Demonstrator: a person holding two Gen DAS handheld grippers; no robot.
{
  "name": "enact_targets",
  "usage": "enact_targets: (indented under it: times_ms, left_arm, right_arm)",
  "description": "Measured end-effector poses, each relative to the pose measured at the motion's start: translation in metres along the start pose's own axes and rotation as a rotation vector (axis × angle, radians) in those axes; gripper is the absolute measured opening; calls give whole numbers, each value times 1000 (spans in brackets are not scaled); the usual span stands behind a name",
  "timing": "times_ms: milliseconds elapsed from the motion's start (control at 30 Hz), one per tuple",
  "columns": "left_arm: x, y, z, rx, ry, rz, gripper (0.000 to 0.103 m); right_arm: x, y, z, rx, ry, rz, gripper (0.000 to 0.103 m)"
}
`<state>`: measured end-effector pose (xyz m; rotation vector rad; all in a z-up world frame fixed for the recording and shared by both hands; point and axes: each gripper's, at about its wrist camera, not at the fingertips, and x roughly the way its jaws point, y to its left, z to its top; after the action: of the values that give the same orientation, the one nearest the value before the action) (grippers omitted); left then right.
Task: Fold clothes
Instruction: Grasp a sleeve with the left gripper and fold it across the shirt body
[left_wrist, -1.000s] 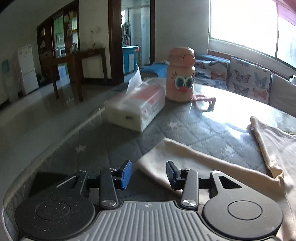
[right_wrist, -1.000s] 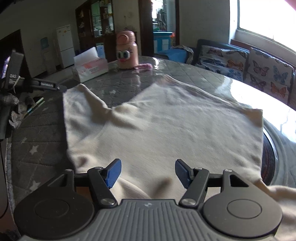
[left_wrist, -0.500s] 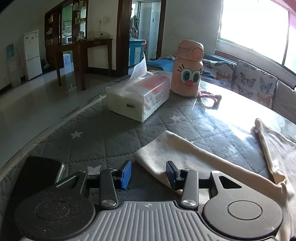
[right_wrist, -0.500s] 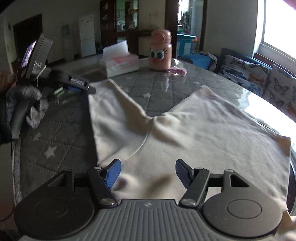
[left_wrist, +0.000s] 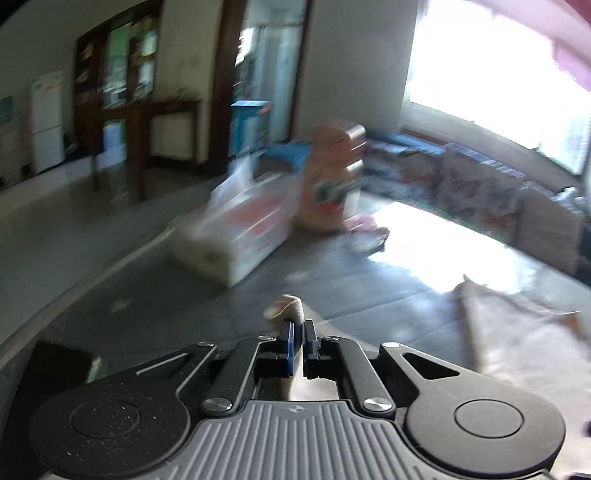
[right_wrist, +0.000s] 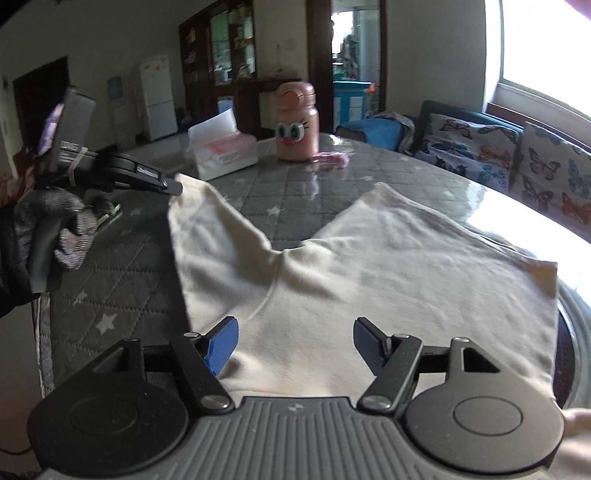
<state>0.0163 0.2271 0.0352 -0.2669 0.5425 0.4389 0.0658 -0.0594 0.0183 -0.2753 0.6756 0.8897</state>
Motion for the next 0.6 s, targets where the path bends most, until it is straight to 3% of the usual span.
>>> enact_targets:
  times_ms: [300, 433, 600]
  left_arm:
    - [-61, -100, 9, 119, -91, -377, 4]
    - [-72, -144, -3, 180, -69, -511, 4]
    - [-68, -185, -27, 254, 1, -620, 5]
  right_arm:
    - [-25, -44, -13, 145, -33, -69, 69]
    - [-34, -63, -22, 212, -46, -92, 67]
    - [-41, -79, -37, 258, -36, -127, 65]
